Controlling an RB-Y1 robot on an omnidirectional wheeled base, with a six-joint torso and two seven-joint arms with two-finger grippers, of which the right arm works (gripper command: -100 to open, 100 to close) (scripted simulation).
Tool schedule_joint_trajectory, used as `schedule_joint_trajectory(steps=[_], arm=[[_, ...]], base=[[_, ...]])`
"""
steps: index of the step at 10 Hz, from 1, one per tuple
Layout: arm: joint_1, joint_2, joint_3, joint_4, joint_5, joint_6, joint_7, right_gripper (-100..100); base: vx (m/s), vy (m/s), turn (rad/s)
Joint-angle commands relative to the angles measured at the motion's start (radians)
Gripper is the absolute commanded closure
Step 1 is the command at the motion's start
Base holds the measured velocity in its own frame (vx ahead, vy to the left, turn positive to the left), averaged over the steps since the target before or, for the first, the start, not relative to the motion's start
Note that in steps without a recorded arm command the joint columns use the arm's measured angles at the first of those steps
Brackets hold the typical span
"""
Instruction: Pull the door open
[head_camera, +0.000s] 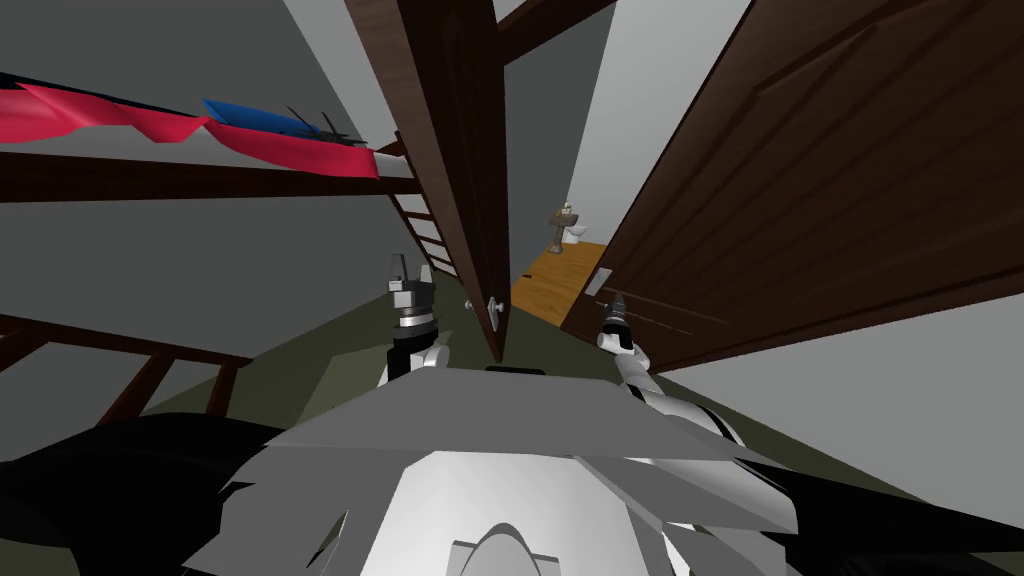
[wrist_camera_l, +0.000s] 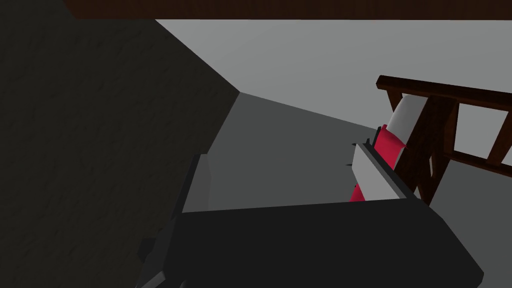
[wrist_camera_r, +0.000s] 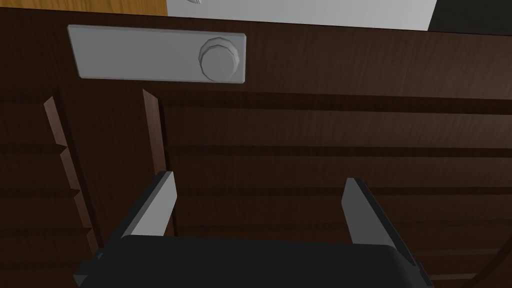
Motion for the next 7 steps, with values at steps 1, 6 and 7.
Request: schedule_joint_trajectory(steps=[1, 6, 7], arm=[[-0.023, -0.008, -0.014, 0.05, -0.008, -0.004, 0.006, -100], [-0.081, -0.034, -0.042, 0.177, -0.027, -0.017, 0.012, -100], [-0.106, -0.045, -0.054, 0.227, -0.035, -0.023, 0.015, -100]], base=[[0.085, -0.025, 0.093], [0.064, -0.027, 0.068], [0.087, -0.039, 0.127]])
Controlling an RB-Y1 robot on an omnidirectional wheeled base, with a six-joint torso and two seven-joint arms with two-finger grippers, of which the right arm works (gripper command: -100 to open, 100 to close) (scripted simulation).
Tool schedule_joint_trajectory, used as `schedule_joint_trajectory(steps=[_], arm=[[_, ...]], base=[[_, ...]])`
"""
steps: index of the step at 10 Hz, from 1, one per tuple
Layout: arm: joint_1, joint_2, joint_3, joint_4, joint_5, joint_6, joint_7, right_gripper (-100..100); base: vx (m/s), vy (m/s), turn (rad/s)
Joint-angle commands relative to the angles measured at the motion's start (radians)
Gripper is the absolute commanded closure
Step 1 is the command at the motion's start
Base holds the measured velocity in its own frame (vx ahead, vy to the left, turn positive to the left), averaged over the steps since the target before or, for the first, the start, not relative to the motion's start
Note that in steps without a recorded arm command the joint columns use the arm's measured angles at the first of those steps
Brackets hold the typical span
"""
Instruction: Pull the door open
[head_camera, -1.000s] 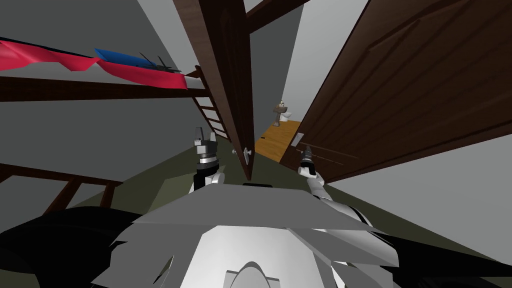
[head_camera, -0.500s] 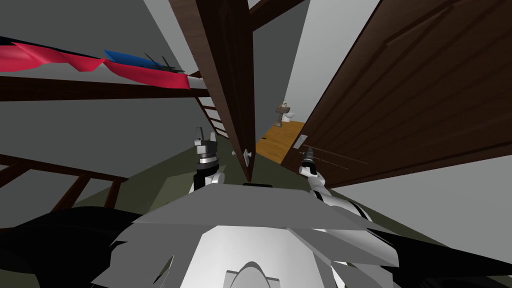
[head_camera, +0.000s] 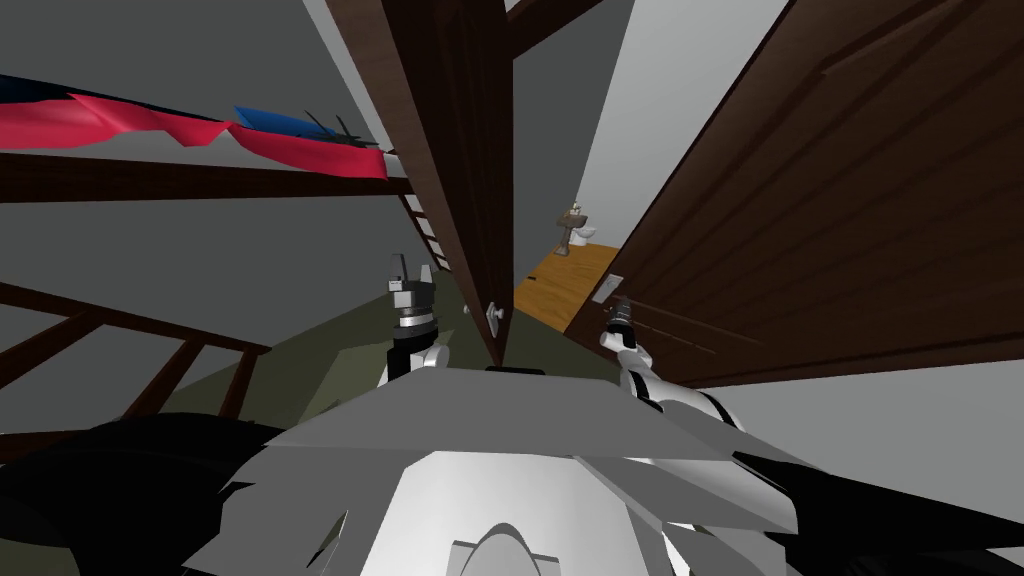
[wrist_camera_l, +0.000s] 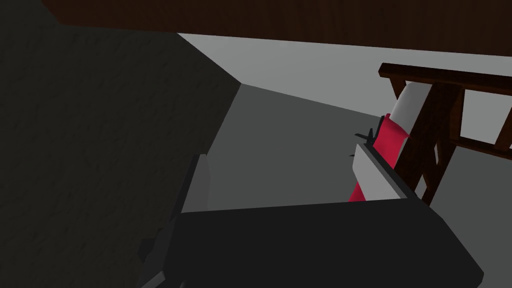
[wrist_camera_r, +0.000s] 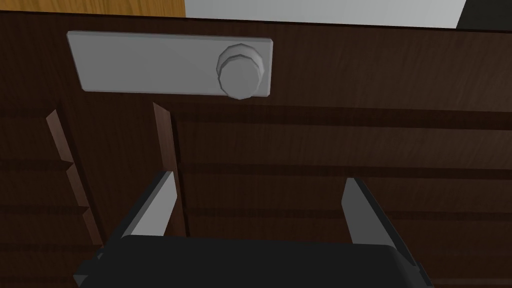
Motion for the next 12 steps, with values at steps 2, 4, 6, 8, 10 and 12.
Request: schedule_joint_trajectory(steps=[2, 4, 6, 8, 10, 12], arm=[[-0.031, -0.013, -0.018, 0.063, -0.011, -0.001, 0.007, -100], [-0.054, -0.023, -0.029, 0.112, -0.018, -0.007, 0.01, -100], [-0.075, -0.031, -0.026, 0.158, -0.018, -0.024, 0.005, -100], [-0.071, -0.046, -0.066, 0.181, -0.039, -0.035, 0.028, -100], [-0.071, -0.046, -0.066, 0.181, -0.039, -0.035, 0.028, -100], [-0.068, -0.054, -0.09, 0.163, -0.051, -0.039, 0.043, -100]], base=[[0.075, -0.022, 0.069], [0.018, -0.019, 0.105], [0.008, -0.021, 0.053], [0.04, -0.095, 0.255], [0.003, -0.088, 0.086], [0.019, -0.089, 0.158]])
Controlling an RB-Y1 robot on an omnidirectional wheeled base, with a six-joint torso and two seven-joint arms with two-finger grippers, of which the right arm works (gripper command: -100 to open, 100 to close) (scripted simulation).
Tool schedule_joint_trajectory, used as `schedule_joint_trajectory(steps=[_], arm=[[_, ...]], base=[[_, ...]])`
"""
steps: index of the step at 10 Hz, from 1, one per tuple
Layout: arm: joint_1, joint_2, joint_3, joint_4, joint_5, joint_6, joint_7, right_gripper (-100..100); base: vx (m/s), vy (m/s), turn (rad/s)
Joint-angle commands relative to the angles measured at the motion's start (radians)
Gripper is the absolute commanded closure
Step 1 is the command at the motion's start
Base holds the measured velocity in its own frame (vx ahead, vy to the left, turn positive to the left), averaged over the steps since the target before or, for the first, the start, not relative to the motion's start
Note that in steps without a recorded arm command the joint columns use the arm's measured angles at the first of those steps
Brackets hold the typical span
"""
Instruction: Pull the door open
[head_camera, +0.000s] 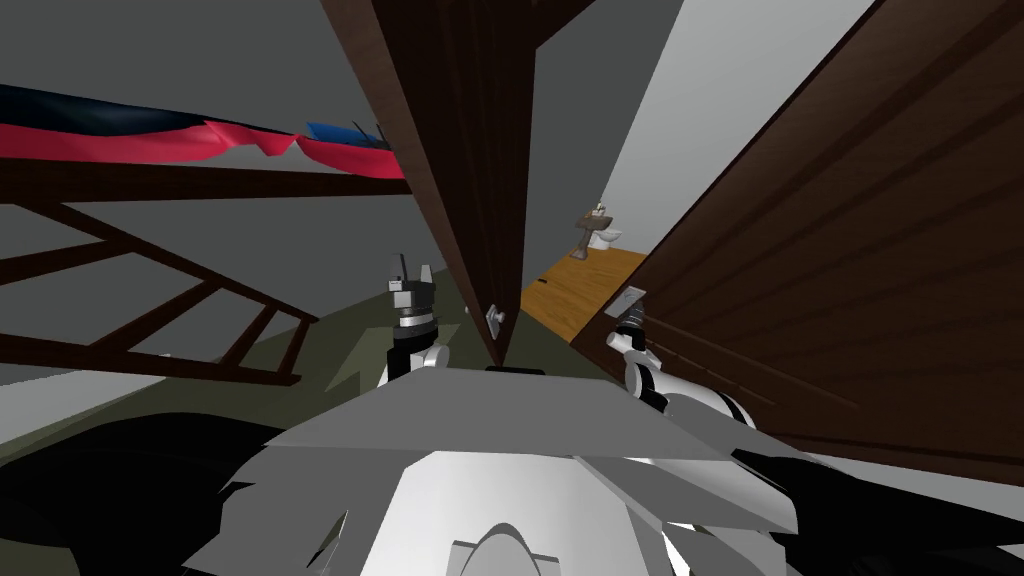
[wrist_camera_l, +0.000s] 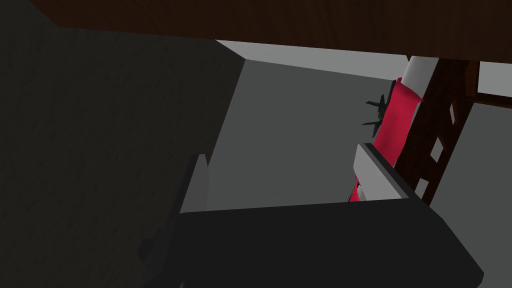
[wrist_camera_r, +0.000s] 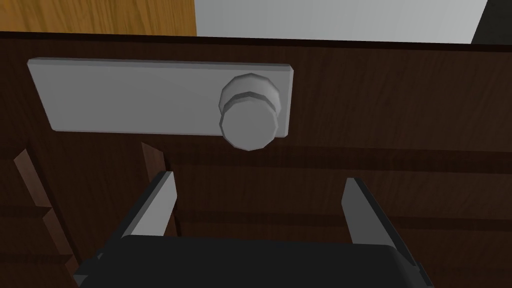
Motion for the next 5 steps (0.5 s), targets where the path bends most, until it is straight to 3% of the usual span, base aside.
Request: schedule_joint_trajectory(steps=[1, 2, 3, 5], arm=[[-0.022, -0.012, 0.004, 0.05, 0.002, -0.027, -0.01, -100], [-0.022, -0.012, 0.004, 0.064, 0.002, -0.027, -0.01, -100], [-0.018, -0.021, -0.022, 0.075, -0.011, -0.031, 0.006, -100], [-0.014, -0.03, -0.047, 0.086, -0.025, -0.035, 0.022, -100]], base=[[-0.004, -0.038, 0.013], [-0.005, 0.002, -0.024], [0.034, -0.055, 0.198], [0.047, -0.106, 0.3]])
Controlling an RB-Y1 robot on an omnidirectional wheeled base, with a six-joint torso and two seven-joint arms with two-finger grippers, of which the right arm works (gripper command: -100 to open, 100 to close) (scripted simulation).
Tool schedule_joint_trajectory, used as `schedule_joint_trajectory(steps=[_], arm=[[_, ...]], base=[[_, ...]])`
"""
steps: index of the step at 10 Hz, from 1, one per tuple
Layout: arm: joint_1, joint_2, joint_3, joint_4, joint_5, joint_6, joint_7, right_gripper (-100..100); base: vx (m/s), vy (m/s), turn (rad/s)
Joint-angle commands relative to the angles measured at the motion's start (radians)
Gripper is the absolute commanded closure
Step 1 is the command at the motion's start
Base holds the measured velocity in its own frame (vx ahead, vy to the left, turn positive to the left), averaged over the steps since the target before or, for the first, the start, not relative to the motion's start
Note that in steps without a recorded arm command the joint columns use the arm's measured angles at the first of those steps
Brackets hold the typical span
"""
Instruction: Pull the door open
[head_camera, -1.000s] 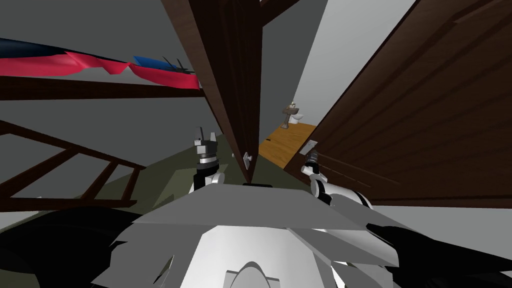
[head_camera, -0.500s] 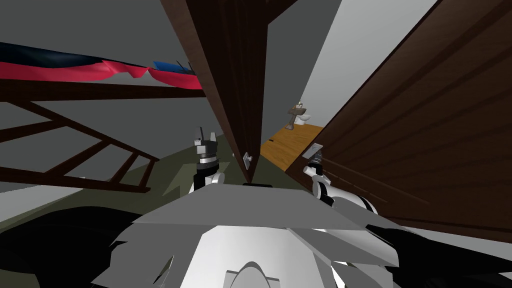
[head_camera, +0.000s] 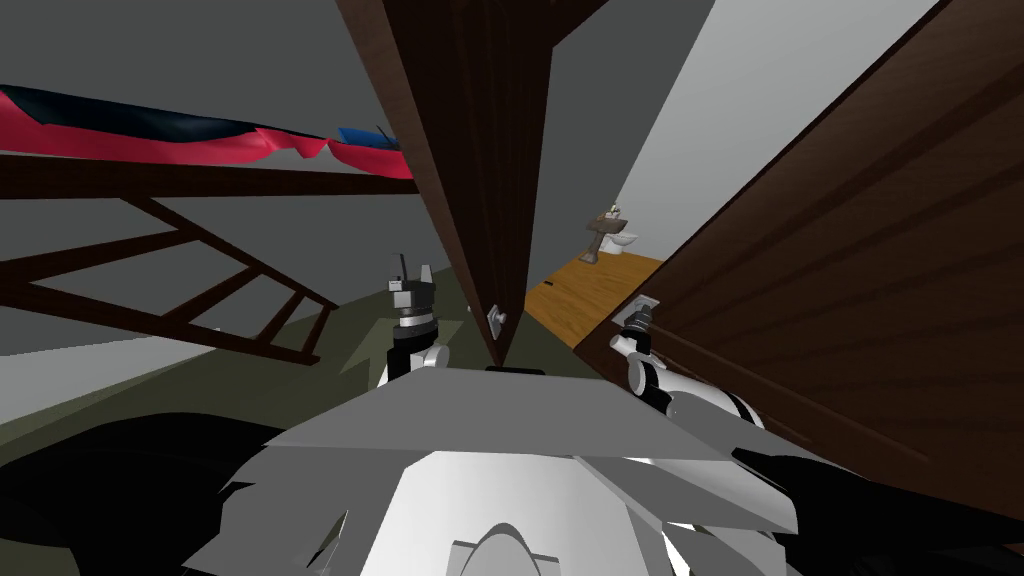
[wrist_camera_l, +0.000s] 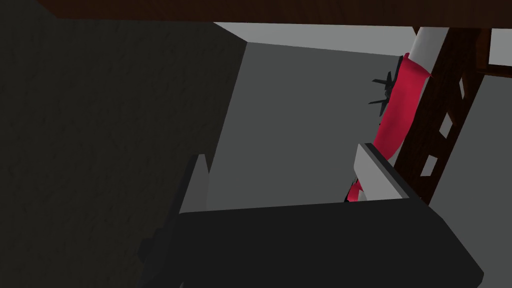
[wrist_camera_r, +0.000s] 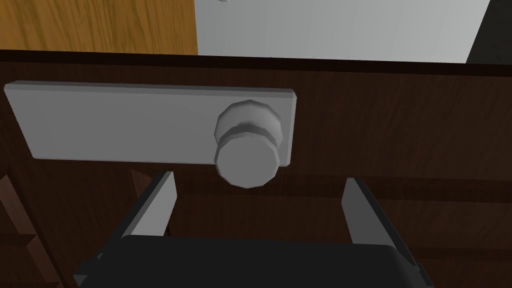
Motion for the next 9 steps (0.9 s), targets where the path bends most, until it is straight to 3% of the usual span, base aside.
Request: schedule_joint_trajectory(steps=[1, 9], arm=[[0.005, -0.008, -0.022, 0.0, -0.012, 0.006, 0.017, -100], [0.011, -0.021, -0.06, 0.017, -0.032, -0.001, 0.041, -100]], base=[[0.024, -0.09, 0.192], [0.003, -0.05, 0.069]])
